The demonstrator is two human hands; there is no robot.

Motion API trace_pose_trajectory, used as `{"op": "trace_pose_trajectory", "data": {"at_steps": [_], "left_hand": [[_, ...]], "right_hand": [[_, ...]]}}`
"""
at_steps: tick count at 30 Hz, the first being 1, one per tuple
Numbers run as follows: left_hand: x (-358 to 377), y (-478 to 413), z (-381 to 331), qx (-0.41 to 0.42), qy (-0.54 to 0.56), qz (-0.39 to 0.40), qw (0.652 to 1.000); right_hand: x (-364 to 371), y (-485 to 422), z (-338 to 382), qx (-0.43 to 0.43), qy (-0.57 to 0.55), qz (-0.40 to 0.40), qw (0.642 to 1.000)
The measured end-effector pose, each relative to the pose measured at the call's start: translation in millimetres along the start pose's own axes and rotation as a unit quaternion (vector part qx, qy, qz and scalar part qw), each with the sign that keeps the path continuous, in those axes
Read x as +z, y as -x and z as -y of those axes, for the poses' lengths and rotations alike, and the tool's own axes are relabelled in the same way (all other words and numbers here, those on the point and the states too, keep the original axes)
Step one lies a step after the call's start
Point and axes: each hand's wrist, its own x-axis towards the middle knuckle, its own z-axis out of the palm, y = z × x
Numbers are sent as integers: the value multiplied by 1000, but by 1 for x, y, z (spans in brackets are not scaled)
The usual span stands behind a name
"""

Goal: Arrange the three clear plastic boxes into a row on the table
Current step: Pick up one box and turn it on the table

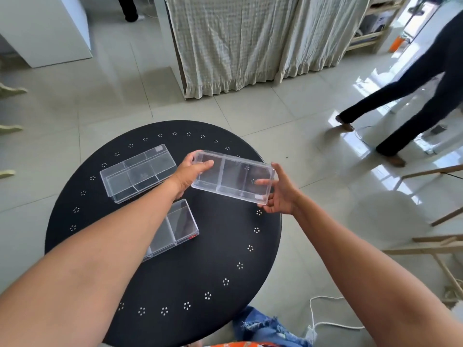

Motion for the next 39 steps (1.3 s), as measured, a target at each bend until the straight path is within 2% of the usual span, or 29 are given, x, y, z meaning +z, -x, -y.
{"op": "trace_pose_trajectory", "data": {"at_steps": [4,14,22,29,39], "left_hand": [[2,1,9,-46,4,-43,998],[28,0,18,-147,22,-133,980],[43,-5,20,-187,47,-185,964],[48,-8,19,-203,25,-197,959],[39,-10,16,-213,30,-161,963]], "right_hand": [[6,-6,20,-24,40,-62,997],[10,-58,47,-96,240,-118,959],[16,-79,46,-73,305,-142,939],[14,-89,45,-86,304,-143,938],[20,-84,46,-88,320,-153,931]]}}
